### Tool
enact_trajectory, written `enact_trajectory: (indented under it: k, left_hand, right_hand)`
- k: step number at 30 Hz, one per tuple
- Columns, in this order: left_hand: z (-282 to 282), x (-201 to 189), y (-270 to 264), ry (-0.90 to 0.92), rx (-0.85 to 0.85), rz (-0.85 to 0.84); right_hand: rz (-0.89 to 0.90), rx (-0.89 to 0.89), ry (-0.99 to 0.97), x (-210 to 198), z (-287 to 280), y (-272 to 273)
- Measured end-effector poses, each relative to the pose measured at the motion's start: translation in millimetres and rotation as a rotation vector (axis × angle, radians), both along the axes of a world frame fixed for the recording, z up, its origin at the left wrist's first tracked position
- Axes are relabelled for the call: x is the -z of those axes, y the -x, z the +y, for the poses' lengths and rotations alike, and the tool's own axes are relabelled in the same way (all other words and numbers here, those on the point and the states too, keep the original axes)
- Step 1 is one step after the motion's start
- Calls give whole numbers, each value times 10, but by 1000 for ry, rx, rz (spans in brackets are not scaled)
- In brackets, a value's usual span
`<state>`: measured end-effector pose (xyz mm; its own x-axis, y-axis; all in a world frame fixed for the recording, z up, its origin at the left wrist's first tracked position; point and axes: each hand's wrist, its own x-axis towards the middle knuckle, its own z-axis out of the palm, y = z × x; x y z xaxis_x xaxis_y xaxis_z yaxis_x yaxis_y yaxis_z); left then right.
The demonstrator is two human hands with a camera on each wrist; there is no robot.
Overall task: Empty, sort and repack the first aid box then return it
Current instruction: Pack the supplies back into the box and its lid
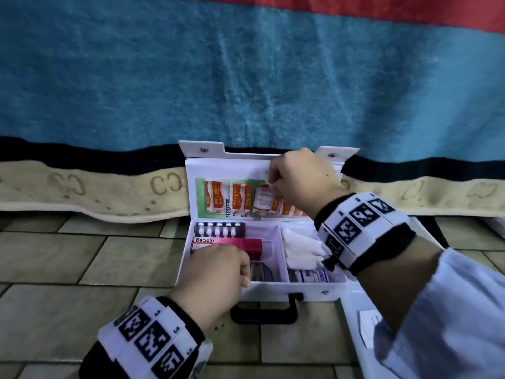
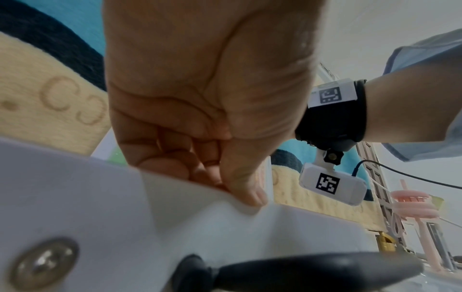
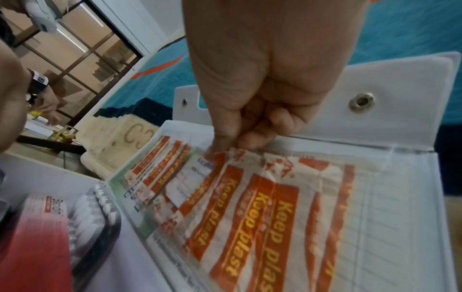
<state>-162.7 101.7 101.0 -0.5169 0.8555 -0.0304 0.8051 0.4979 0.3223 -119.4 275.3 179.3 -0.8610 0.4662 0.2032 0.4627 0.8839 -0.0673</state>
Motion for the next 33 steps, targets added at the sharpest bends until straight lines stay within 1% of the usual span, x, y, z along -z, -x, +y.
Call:
enact_trajectory:
  k: [2,4,7,9,10,11,12,14,15,16,17,19,21,24,26,28,31,32,33]
  left_hand:
    - [9,-1,5,-6,11,-2]
    - [14,8,12,-9,6,-16]
    - [20,28,21,-18,-4,-11]
    - [13,34,10,-20,-12,-6]
    - [9,36,5,-20,-14,-3]
    - [8,37,4,-17,-14,3]
    - [11,36,2,-12,-12,7]
    - [19,30,6,-1,-4,-8]
    - [26,24,9,5,2,-18]
    - [28,19,8,13,9,-19]
    - [29,16,5,21,15,-13]
    - [25,18,2,22,17,2]
    - [20,21,-1,18,11,6]
    - [21,19,-10,17,4,20]
    - [10,20,-16,10,2,22]
    - [5,27,-16,1,6,14]
    - [-3,22,-16,-7,10,13]
    - [-2,21,-16,-9,10,15]
    - [-1,23,-13,-12,12,18]
  right_hand:
    - [32,-2,19,-20,-43,-41]
    - [96,-50,76,-53,-82,-160]
    - [229,-145,222,-170,-142,-514]
    - [248,-131,297,-217,-99,-840]
    - [205,-80,328,-205,-40,-1010]
    - [114,-1,351,-177,17,-1171]
    - [-25,87,365,-114,81,-1316]
    - [-367,224,322,84,155,-1569]
    - [-509,259,298,215,166,-1676]
    - [-601,278,297,358,172,-1767]
    - [-651,288,325,494,151,-1836]
    - [-638,281,334,730,67,-1903]
    - [-582,268,277,890,-34,-1912]
    - [-561,287,260,968,-86,-1893]
    - [-547,296,310,951,-65,-1909]
    - [-487,281,398,965,0,-1945]
    - [-487,188,494,898,0,-1931]
    - [-466,183,529,854,4,-1912]
    - [-406,196,591,795,2,-1888]
